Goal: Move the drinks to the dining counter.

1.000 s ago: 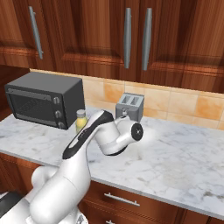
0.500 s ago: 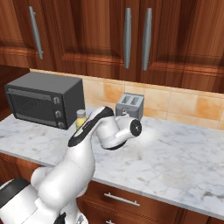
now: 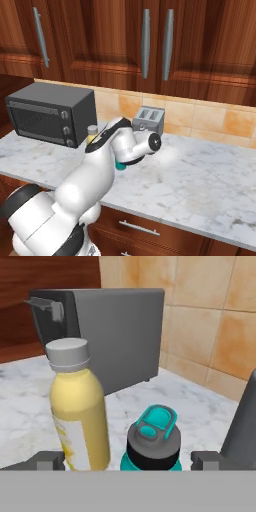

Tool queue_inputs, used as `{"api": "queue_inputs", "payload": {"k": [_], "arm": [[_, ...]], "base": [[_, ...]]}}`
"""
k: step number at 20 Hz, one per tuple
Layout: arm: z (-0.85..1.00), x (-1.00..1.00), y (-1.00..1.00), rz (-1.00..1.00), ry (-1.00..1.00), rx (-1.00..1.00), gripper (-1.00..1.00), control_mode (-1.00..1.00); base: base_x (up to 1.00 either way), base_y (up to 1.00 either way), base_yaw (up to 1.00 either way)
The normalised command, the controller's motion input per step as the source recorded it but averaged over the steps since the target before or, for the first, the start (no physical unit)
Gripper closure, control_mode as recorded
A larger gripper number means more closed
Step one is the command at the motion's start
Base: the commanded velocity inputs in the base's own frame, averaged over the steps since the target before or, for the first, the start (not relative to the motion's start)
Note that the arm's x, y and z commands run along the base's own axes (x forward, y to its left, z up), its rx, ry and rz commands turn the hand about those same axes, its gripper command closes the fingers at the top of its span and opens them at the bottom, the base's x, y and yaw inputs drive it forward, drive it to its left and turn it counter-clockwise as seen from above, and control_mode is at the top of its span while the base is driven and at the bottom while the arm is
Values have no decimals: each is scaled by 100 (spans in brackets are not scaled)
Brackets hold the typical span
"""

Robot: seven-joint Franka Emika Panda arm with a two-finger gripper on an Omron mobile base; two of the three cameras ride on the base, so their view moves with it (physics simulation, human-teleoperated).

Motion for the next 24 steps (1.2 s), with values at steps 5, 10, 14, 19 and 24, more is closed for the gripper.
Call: {"api": "queue_inputs", "payload": {"k": [5, 10, 14, 19, 24], "arm": [[-20, 34, 0, -1, 3, 1, -100, -100], [-23, 35, -2, -1, 3, 1, -100, -100], [-21, 22, -1, 0, 1, 0, -100, -100], [-19, 19, 0, 0, 0, 0, -100, -100], [-12, 9, 0, 0, 0, 0, 100, -100]], "base": [[0, 0, 0], [0, 0, 0], [0, 0, 0], [0, 0, 0], [0, 0, 0]]}}
